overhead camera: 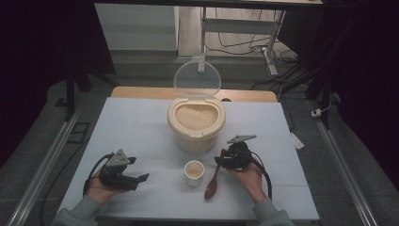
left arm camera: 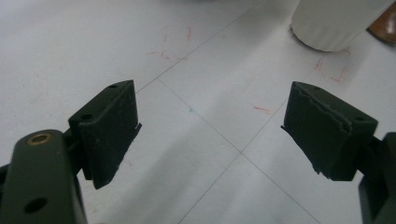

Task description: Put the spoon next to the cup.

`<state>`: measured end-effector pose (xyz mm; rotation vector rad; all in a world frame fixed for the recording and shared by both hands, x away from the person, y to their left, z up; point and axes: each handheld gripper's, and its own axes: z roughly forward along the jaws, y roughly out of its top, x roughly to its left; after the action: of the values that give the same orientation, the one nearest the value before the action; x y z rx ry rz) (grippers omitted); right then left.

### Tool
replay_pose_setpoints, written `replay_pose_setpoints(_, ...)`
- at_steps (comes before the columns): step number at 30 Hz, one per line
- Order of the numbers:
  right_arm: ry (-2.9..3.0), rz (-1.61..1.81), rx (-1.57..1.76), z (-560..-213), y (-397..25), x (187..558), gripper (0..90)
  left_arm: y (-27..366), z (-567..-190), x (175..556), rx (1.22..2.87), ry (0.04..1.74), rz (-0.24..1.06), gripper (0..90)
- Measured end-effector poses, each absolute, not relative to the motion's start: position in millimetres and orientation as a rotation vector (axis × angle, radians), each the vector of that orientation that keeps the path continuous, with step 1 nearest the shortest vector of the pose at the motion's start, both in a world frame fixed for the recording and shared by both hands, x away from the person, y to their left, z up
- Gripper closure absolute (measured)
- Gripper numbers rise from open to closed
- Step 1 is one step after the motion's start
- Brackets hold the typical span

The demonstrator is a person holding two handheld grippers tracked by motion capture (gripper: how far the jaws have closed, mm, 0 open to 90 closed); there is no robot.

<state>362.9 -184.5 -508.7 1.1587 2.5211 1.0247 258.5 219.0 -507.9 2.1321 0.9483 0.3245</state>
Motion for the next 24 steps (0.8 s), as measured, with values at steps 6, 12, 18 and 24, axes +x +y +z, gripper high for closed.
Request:
replay_pose_setpoints(6,2.486,0.946,1.173,-514,-178,364,41.8,219,-509,259,2.135,0.949,0.322,17.9)
replay_pose_setpoints(12,2.399,1.082,1.185,-502,-194,358,39.2,220,-508,258,2.129,0.946,0.327,17.9)
replay_pose_setpoints(18,2.397,1.205,1.035,-490,-230,333,42.0,222,-507,258,2.118,0.956,0.335,17.9)
replay_pose_setpoints(24,2.378,1.253,0.948,-488,-257,317,42.5,221,-507,256,2.111,0.959,0.336,17.8)
